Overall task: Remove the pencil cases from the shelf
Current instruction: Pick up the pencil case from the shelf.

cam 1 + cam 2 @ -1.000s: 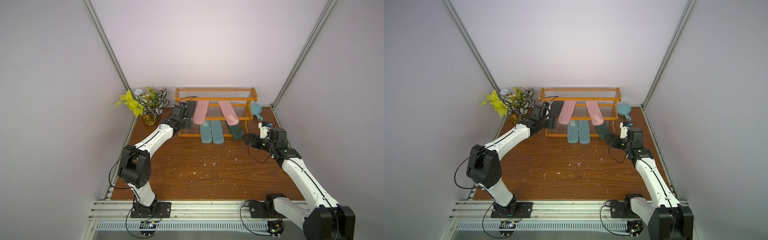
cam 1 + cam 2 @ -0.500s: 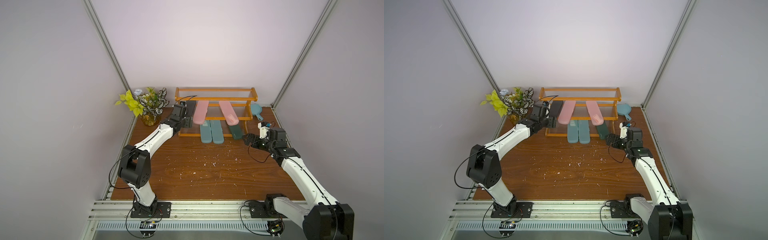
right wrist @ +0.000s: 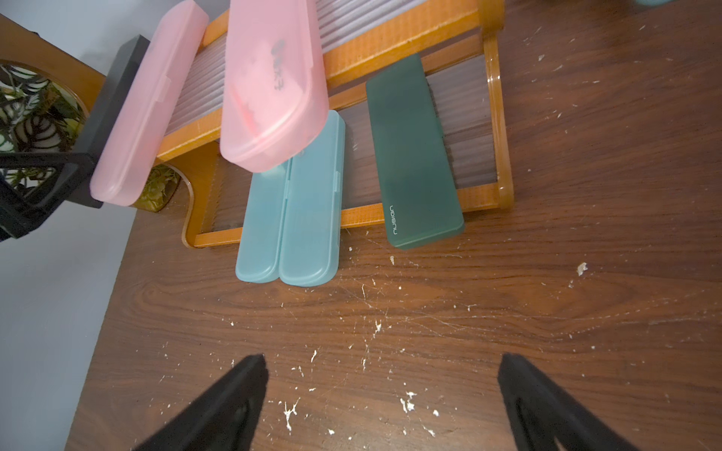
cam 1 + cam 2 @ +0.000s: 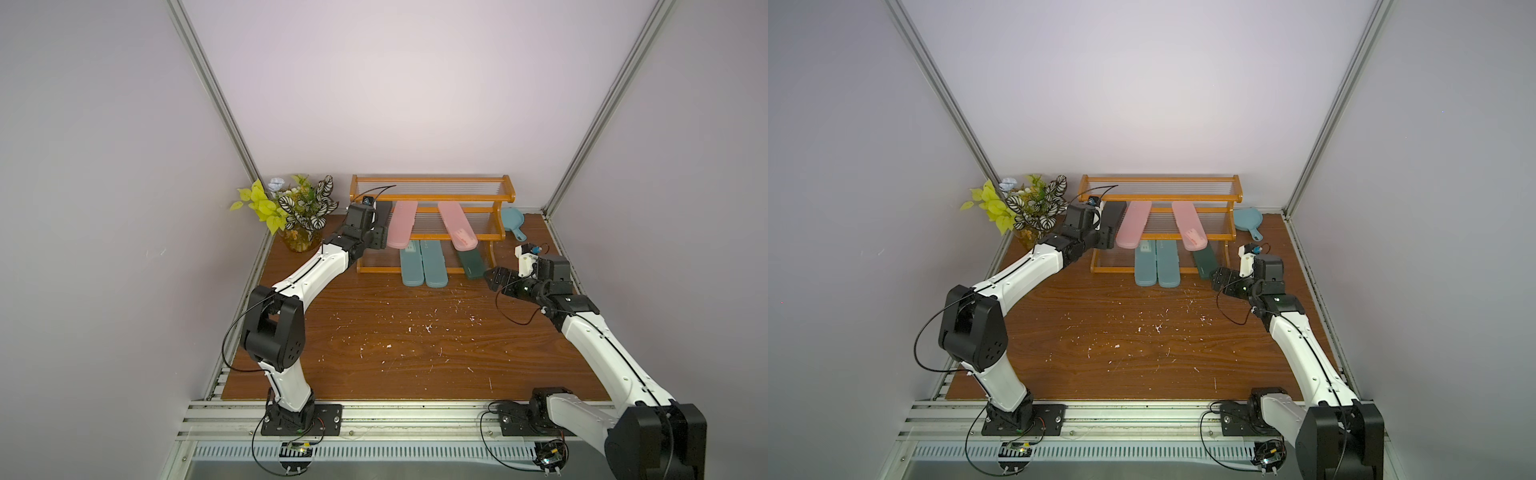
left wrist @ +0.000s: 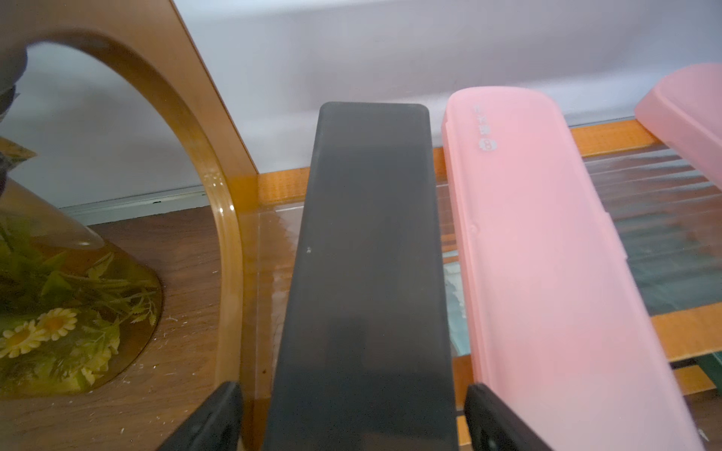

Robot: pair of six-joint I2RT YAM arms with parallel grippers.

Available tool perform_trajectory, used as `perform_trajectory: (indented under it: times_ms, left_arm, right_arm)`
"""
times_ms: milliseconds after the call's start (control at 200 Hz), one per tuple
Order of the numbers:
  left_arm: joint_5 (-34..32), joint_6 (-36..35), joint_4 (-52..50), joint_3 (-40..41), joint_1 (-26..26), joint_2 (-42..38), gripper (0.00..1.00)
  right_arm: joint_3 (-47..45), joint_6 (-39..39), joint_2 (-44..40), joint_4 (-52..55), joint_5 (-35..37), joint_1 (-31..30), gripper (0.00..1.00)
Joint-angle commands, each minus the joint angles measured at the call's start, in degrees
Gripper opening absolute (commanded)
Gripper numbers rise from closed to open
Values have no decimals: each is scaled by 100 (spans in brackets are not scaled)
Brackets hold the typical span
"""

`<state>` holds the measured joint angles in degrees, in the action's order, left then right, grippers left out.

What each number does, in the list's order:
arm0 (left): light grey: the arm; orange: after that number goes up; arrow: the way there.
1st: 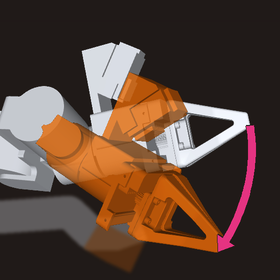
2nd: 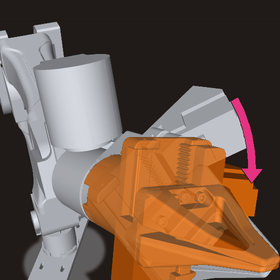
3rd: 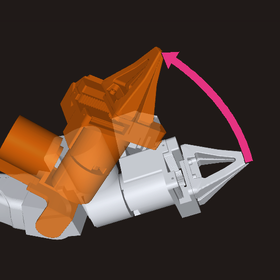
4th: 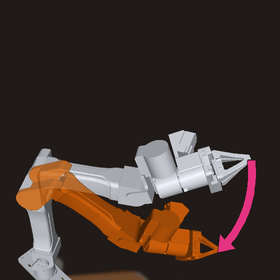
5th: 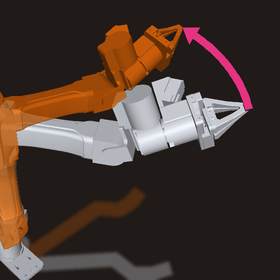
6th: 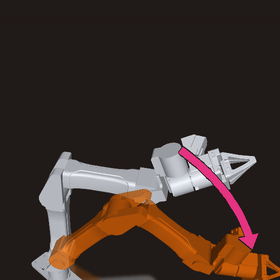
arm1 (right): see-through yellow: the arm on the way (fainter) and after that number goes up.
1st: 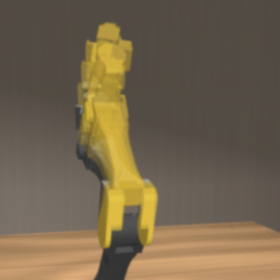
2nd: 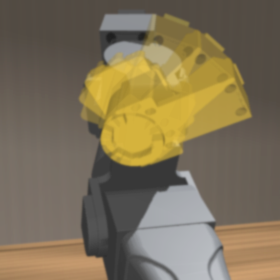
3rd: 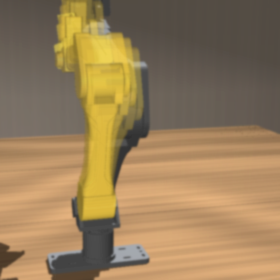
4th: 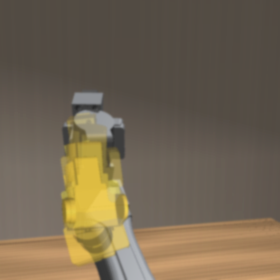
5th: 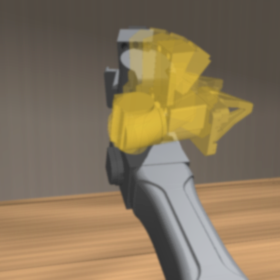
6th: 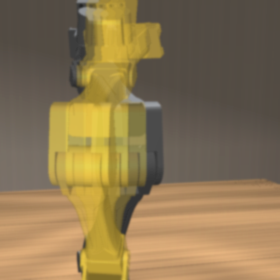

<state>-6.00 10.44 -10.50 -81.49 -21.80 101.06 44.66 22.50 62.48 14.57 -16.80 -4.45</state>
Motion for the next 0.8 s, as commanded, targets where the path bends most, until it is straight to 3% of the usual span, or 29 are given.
perform_trajectory:
  times_ms: [0, 295, 580, 796]
  left_arm:
    - [101, -48, -40, -51, -53, 151, 84]
    - [20, -74, -92, -24, -52, 247, 83]
    - [-28, -78, -48, -27, -53, 195, 68]
    - [-33, -67, -22, -18, -50, 137, 62]
  right_arm:
    - [159, 1, -8, -86, 18, -30, 99]
    - [154, 1, 26, -110, 26, -30, 99]
    - [174, 14, 63, -136, 27, -30, 99]
    - [195, 21, 63, -147, 31, -30, 99]
